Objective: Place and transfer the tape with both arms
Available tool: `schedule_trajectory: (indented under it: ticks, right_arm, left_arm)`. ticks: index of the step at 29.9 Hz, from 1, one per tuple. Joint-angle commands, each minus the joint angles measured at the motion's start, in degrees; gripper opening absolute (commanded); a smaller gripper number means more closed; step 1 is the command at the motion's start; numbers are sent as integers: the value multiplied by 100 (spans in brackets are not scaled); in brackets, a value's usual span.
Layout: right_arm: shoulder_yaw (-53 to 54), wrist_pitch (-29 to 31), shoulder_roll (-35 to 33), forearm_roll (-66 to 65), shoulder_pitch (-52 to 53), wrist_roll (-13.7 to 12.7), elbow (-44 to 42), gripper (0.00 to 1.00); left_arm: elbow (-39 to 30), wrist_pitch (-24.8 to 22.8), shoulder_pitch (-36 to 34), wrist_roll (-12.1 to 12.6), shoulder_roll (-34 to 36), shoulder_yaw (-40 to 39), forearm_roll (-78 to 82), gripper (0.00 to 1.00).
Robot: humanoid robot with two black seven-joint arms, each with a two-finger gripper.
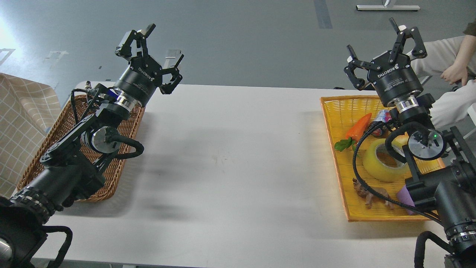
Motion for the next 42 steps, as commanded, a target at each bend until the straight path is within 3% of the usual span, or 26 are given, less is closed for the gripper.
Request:
schedule_trajectory:
  ticks: [1, 42]
  right_arm:
    - [5, 0, 0, 0, 0, 0, 9, 100]
    - [5, 0, 26, 0, -8, 17, 35, 100]
  left_arm:
    - [-1, 0, -4, 1, 2, 0, 0, 98]
    - [-71, 0, -21, 19, -42, -9, -9, 98]
